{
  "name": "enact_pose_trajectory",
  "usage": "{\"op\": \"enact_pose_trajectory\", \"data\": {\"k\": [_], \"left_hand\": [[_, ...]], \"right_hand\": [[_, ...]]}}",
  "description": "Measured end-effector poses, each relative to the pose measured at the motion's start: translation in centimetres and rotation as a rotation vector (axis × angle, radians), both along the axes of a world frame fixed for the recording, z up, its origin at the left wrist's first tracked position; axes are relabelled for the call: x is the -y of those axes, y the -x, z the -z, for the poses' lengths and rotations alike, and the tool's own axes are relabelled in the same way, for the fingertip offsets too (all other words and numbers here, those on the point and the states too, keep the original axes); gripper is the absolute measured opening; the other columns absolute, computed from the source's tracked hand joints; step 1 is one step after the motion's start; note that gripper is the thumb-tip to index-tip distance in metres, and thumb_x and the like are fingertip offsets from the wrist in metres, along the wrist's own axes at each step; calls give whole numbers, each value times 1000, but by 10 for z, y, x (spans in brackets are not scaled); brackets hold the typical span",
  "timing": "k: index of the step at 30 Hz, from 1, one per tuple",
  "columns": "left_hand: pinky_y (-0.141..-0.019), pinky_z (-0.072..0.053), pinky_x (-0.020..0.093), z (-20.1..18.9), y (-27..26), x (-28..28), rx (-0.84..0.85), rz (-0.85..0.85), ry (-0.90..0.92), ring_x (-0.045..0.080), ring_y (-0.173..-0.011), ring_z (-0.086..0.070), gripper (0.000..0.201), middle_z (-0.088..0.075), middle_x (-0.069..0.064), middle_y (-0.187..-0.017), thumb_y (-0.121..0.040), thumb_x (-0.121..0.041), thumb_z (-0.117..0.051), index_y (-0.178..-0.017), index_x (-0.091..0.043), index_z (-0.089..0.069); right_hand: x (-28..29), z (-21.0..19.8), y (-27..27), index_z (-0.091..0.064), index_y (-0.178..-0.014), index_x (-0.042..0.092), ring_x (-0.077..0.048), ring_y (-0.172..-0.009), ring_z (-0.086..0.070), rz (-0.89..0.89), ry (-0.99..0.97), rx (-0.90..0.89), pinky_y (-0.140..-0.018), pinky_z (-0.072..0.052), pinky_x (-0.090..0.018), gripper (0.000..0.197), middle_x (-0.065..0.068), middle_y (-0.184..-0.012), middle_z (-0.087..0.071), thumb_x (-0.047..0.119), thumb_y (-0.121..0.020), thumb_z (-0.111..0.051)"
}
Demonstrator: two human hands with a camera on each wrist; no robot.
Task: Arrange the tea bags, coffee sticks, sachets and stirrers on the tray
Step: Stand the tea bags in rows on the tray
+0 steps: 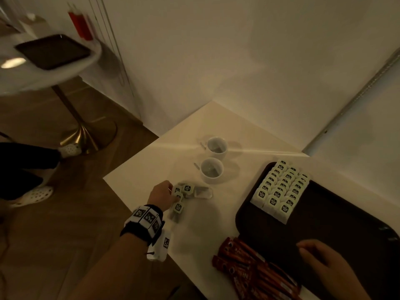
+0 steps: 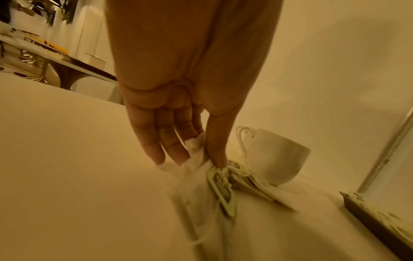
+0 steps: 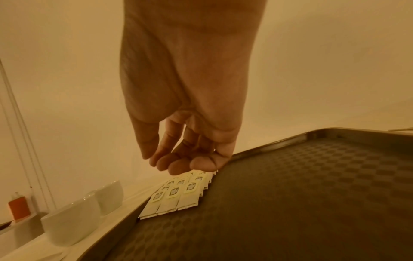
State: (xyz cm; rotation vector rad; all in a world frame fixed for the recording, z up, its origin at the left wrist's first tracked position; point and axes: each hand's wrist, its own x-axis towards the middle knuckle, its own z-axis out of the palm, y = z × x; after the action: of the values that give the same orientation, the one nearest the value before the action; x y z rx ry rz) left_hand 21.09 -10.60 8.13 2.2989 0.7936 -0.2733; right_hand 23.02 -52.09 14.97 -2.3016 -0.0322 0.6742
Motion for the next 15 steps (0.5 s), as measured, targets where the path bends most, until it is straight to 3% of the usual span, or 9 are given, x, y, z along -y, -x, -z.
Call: {"op": "enact_pose_trajectory", "data": {"k": [4,6,10,13,15], "left_hand": [[-71,-47,31,-16,1,-8,153,-100,115,22,-80,-58,33,-65,13,-94,-76,-13,-78,-98,-5,-54],[-70,-54,35,-34,-3,-7,235,-139,258,25,-81,-63,34,-64,10,-89,-76,-9,-78,-100,-3,-55],[-65,-58,29,-80,-20,22,397,-116,604,26,-86,-67,27,-67,15,-94,-80,-3,-71,-104,-1,-59],[-68,-57,29,-108,-38,52,495,-55,741,20,-85,-69,18,-70,11,-95,-84,-3,-68,-101,-7,-62],[-70,-57,33,-120,-50,67,534,-24,769,20,-85,-69,19,-71,9,-94,-85,-5,-67,-104,-6,-62]], "right_hand": [[-13,-9,-4,-61,-95,27,-4,-95,-54,-58,-34,16,-70,-36,-16,14,9,-101,-60,15,-90,-56],[-28,-17,-9,-61,-97,29,-3,-98,-54,-121,-71,40,-71,-36,-13,14,13,-103,-60,17,-90,-56],[-78,-36,-27,-63,-97,29,5,-92,-58,-212,-224,96,-74,-42,-12,12,13,-98,-63,21,-90,-57],[-123,-53,-43,-62,-102,26,-9,-89,-64,-178,-436,100,-73,-53,-22,13,4,-96,-65,23,-89,-60],[-148,-64,-53,-58,-106,20,-9,-84,-65,-142,-560,87,-69,-54,-21,18,1,-96,-64,20,-88,-61]]}}
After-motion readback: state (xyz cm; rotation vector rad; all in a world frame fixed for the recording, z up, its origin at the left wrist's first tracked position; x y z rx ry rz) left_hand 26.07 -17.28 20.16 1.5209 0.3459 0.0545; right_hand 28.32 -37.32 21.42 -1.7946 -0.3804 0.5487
